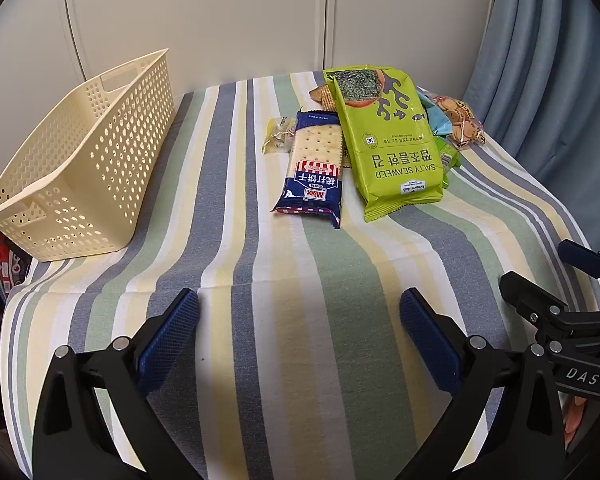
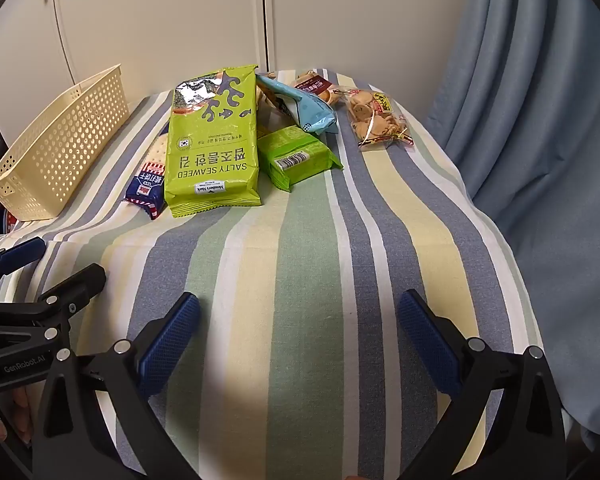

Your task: Organize snacks

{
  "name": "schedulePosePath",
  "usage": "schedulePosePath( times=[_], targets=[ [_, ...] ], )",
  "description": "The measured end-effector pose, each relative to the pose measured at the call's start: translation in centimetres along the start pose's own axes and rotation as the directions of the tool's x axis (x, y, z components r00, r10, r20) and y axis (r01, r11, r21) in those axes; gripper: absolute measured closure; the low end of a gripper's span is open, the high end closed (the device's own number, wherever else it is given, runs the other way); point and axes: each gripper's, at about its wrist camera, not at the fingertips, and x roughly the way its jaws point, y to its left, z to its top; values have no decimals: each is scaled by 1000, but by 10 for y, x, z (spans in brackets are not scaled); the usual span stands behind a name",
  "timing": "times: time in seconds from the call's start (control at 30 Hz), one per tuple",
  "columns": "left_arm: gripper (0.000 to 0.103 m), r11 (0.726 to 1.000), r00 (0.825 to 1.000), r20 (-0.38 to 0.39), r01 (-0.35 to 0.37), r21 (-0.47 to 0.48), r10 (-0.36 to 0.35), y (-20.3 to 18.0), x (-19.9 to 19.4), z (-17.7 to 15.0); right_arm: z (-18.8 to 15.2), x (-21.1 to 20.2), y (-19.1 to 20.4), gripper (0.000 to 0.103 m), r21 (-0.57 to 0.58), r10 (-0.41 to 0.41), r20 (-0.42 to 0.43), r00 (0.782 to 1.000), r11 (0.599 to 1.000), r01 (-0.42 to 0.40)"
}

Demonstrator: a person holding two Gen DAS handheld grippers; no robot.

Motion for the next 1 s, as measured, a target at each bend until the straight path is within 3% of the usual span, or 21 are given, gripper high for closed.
schedulePosePath(
  times=[1.0],
  targets=[
    [2,1000,1000,1,0,0,0,0,0,0,0,0,1,5,0,-2,1,1000,1000,2]
  ],
)
